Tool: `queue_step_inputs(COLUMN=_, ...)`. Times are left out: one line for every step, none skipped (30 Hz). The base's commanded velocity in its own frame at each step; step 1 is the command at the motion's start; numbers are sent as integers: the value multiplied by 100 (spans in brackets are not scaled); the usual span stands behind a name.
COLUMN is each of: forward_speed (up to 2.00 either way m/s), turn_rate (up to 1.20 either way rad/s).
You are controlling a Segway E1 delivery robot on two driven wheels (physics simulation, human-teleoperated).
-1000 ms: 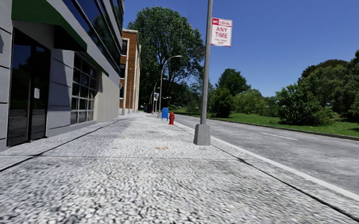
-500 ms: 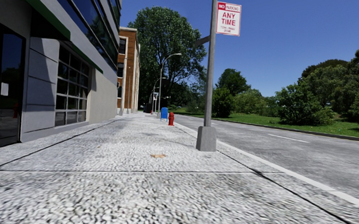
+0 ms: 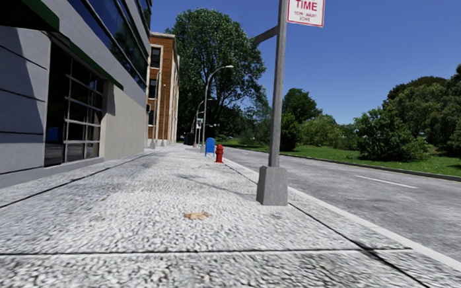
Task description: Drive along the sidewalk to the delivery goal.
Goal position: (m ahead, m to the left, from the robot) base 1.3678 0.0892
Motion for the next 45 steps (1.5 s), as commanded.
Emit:
queue_step_inputs(forward_speed=146, turn_rate=0)
queue_step_inputs(forward_speed=145, turn_rate=0)
queue_step_inputs(forward_speed=145, turn_rate=0)
queue_step_inputs(forward_speed=145, turn_rate=0)
queue_step_inputs(forward_speed=145, turn_rate=0)
queue_step_inputs(forward_speed=143, turn_rate=6)
queue_step_inputs(forward_speed=139, turn_rate=12)
queue_step_inputs(forward_speed=138, turn_rate=14)
queue_step_inputs(forward_speed=138, turn_rate=15)
queue_step_inputs(forward_speed=138, turn_rate=15)
queue_step_inputs(forward_speed=138, turn_rate=15)
queue_step_inputs(forward_speed=138, turn_rate=15)
queue_step_inputs(forward_speed=138, turn_rate=15)
queue_step_inputs(forward_speed=138, turn_rate=15)
queue_step_inputs(forward_speed=137, turn_rate=15)
queue_step_inputs(forward_speed=137, turn_rate=15)
queue_step_inputs(forward_speed=137, turn_rate=15)
queue_step_inputs(forward_speed=137, turn_rate=15)
queue_step_inputs(forward_speed=135, turn_rate=15)
queue_step_inputs(forward_speed=133, turn_rate=19)
queue_step_inputs(forward_speed=133, turn_rate=19)
queue_step_inputs(forward_speed=131, turn_rate=23)
queue_step_inputs(forward_speed=129, turn_rate=25)
queue_step_inputs(forward_speed=128, turn_rate=26)
queue_step_inputs(forward_speed=126, turn_rate=26)
queue_step_inputs(forward_speed=126, turn_rate=26)
queue_step_inputs(forward_speed=123, turn_rate=27)
queue_step_inputs(forward_speed=117, turn_rate=27)
queue_step_inputs(forward_speed=108, turn_rate=27)
queue_step_inputs(forward_speed=90, turn_rate=28)
queue_step_inputs(forward_speed=72, turn_rate=28)
queue_step_inputs(forward_speed=72, turn_rate=28)
queue_step_inputs(forward_speed=48, turn_rate=0)
queue_step_inputs(forward_speed=19, turn_rate=0)
queue_step_inputs(forward_speed=0, turn_rate=0)
queue_step_inputs(forward_speed=0, turn_rate=0)
queue_step_inputs(forward_speed=0, turn_rate=0)
queue_step_inputs(forward_speed=0, turn_rate=0)
queue_step_inputs(forward_speed=0, turn_rate=0)
queue_step_inputs(forward_speed=0, turn_rate=0)
queue_step_inputs(forward_speed=0, turn_rate=0)
queue_step_inputs(forward_speed=0, turn_rate=0)
queue_step_inputs(forward_speed=0, turn_rate=0)
queue_step_inputs(forward_speed=0, turn_rate=0)
queue_step_inputs(forward_speed=0, turn_rate=0)
